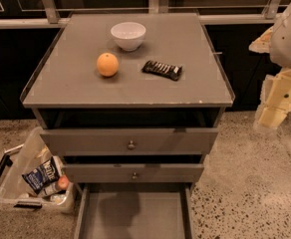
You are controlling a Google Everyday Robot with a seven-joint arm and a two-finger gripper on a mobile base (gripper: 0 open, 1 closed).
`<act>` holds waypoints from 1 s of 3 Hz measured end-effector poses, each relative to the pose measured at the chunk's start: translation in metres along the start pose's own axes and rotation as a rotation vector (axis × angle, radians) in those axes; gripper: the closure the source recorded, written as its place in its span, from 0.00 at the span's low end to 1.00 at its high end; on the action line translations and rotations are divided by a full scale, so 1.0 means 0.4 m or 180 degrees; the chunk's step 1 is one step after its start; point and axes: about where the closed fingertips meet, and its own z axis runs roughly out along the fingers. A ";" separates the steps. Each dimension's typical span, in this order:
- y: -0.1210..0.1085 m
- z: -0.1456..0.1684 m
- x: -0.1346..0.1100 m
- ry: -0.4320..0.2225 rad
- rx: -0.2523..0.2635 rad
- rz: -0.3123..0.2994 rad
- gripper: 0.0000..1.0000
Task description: Place rxbar chocolate into bottom drawer
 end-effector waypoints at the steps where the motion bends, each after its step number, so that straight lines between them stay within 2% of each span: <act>1: -0.001 -0.004 -0.002 -0.0006 0.0024 0.0008 0.00; 2: -0.016 0.002 -0.041 -0.0100 0.0169 -0.0007 0.00; 3: -0.054 0.035 -0.101 -0.0319 0.0308 0.0001 0.00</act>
Offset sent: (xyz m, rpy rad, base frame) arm 0.0255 0.0338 0.0040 0.0429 -0.1252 0.0029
